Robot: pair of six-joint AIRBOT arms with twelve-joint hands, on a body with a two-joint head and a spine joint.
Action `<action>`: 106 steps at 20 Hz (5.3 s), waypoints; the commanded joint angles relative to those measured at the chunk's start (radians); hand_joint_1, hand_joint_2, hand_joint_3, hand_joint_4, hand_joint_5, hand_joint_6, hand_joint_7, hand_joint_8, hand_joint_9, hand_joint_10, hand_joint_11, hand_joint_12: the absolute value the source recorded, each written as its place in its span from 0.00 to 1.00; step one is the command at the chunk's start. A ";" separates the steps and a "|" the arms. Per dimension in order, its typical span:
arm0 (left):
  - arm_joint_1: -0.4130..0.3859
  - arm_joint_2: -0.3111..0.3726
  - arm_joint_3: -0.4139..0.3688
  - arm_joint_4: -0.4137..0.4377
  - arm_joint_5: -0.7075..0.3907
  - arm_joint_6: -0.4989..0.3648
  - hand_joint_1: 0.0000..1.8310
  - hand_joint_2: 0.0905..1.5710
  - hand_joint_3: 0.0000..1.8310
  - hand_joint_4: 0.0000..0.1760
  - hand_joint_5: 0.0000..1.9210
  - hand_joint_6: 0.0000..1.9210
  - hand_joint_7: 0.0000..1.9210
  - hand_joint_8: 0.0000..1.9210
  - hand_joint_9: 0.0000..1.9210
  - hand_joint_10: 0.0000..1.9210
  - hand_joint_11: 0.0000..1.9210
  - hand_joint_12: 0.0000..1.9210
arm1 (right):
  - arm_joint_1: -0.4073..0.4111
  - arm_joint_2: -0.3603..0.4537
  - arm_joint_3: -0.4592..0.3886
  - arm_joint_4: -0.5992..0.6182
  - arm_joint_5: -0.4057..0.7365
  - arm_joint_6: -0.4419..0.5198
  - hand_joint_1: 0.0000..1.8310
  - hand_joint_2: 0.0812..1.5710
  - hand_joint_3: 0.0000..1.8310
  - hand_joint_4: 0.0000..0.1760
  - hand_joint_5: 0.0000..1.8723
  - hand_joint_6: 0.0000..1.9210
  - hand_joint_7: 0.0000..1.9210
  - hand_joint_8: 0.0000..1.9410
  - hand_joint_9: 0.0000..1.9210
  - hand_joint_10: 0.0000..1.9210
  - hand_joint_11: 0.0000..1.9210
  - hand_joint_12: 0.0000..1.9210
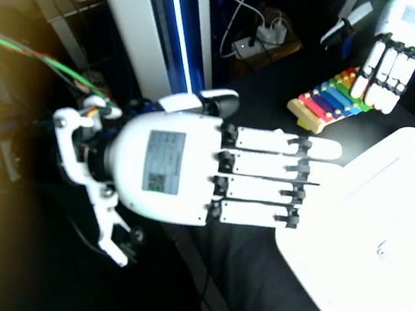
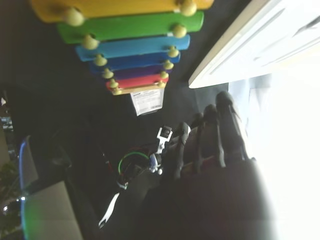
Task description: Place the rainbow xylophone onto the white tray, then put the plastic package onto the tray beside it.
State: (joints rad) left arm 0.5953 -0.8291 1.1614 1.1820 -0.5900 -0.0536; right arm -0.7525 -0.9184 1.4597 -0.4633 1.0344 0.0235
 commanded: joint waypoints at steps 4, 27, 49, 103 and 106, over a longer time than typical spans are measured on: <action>-0.013 -0.028 0.011 -0.032 -0.028 -0.013 0.37 0.42 0.00 0.00 0.00 0.00 0.00 0.00 0.01 0.00 0.03 0.00 | 0.013 -0.001 -0.003 0.064 0.094 0.005 0.25 0.60 0.01 0.00 0.04 0.00 0.01 0.00 0.00 0.00 0.02 0.01; 0.092 -0.134 0.078 -0.035 0.056 -0.018 0.39 0.31 0.00 0.31 0.00 0.00 0.00 0.00 0.01 0.00 0.03 0.01 | 0.013 -0.002 -0.012 0.050 0.094 0.010 0.27 0.56 0.00 0.00 0.02 0.00 0.02 0.00 0.02 0.00 0.00 0.19; 0.164 -0.216 0.124 -0.105 0.034 -0.017 0.51 0.49 0.00 0.35 0.12 0.01 0.16 0.01 0.16 0.01 0.13 0.06 | 0.013 -0.002 -0.016 0.041 0.094 0.010 0.30 0.54 0.00 0.00 0.05 0.00 0.05 0.00 0.06 0.00 0.00 0.34; -0.156 -0.073 0.123 -0.282 -0.004 0.213 0.63 0.64 0.00 0.00 0.18 0.61 0.26 0.64 0.27 0.64 0.18 0.76 | 0.013 -0.015 -0.002 0.043 0.094 0.010 0.44 0.57 0.00 0.00 0.07 0.00 0.11 0.00 0.11 0.00 0.00 0.41; -0.216 -0.120 0.171 -0.247 0.056 0.214 0.70 0.66 0.00 0.00 0.19 0.66 0.29 0.71 0.25 0.74 0.14 0.86 | 0.013 -0.015 -0.001 0.043 0.094 0.010 0.45 0.57 0.00 0.00 0.07 0.00 0.11 0.00 0.11 0.00 0.00 0.41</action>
State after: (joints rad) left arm 0.3943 -0.9493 1.3350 0.9764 -0.4858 0.1627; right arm -0.7525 -0.9314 1.4528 -0.4873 1.0344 0.0269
